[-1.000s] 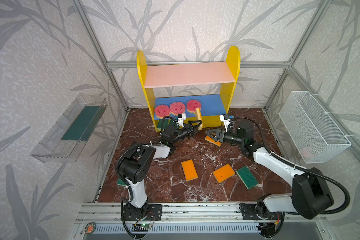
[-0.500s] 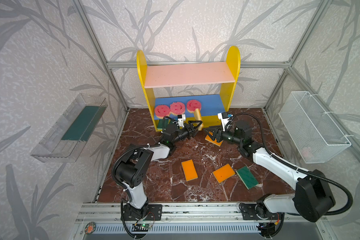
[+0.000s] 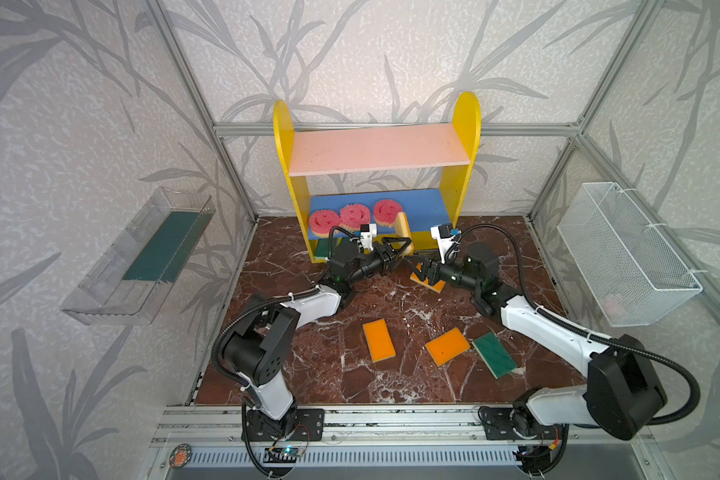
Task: Place and organize the cleaning sponges onto the shelf
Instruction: 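Lift the yellow-orange sponge with the left gripper while the right gripper grasps its end, then open the left gripper off the sponge while the right gripper holds it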
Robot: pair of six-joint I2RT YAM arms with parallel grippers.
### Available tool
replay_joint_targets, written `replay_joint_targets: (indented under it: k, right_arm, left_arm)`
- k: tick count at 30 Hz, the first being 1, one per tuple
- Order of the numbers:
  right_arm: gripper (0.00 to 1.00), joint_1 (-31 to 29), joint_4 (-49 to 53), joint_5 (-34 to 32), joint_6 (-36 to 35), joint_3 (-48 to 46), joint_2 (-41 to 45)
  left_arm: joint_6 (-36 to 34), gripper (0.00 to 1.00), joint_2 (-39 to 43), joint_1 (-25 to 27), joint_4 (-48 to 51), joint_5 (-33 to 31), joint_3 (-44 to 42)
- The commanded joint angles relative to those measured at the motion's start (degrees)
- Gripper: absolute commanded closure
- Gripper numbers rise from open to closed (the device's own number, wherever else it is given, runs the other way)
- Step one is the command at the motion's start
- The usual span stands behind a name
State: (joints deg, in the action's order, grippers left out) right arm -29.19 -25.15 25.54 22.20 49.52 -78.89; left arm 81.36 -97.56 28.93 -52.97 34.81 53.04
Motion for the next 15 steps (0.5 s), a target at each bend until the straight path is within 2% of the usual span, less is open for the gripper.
replay_joint_targets:
  k: [1,11,15]
  right_arm:
    - [0.52,-0.3,-3.5,-1.8,-0.8,-0.6,-0.4]
    - [0.66,-0.3,-3.6,-4.9,-0.8,-0.3,-0.8]
    - [0.83,-0.3,-3.7,-5.7,-0.9,-0.7,-0.6]
  left_arm:
    - [-0.2,0.38,1.7,0.9,0.5,0.4,0.9]
    - [0.0,0.39,1.9,3.0,0.6,0.1,1.2]
    - [-0.6,0.38,2.2,3.0,1.2,0.3,1.3]
